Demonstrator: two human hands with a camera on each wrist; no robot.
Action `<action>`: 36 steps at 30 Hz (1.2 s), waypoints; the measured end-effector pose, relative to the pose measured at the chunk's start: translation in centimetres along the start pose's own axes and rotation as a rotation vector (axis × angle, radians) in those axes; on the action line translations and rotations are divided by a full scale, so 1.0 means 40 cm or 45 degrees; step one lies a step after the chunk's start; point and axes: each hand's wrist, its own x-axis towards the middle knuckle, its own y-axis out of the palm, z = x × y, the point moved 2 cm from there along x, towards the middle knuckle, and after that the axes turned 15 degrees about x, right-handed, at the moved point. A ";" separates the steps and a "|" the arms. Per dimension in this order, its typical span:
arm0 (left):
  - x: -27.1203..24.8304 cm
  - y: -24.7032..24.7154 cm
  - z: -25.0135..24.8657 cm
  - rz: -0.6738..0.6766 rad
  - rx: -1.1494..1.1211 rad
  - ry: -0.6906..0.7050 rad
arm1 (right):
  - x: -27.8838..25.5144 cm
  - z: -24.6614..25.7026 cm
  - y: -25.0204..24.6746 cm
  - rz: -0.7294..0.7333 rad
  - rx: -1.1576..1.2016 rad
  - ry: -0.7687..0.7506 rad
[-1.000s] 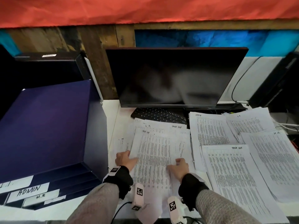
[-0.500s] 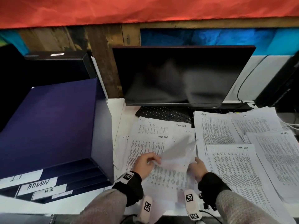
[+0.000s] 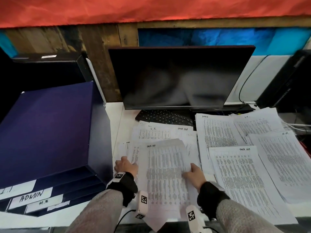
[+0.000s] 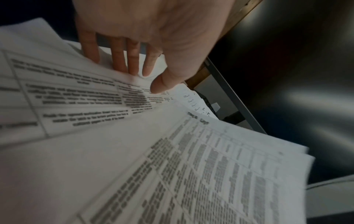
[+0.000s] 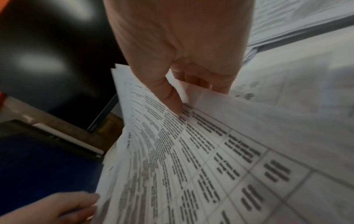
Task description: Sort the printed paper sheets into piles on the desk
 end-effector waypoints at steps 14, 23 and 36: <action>-0.010 -0.013 0.024 -0.074 -0.432 0.026 | -0.035 0.053 0.133 0.235 0.089 -0.232; -0.029 -0.023 0.036 0.004 -0.819 0.205 | -0.054 0.048 0.071 0.416 0.273 -0.044; -0.050 -0.042 0.006 0.001 -0.291 0.244 | 0.173 0.262 -0.045 -0.107 -0.683 -0.400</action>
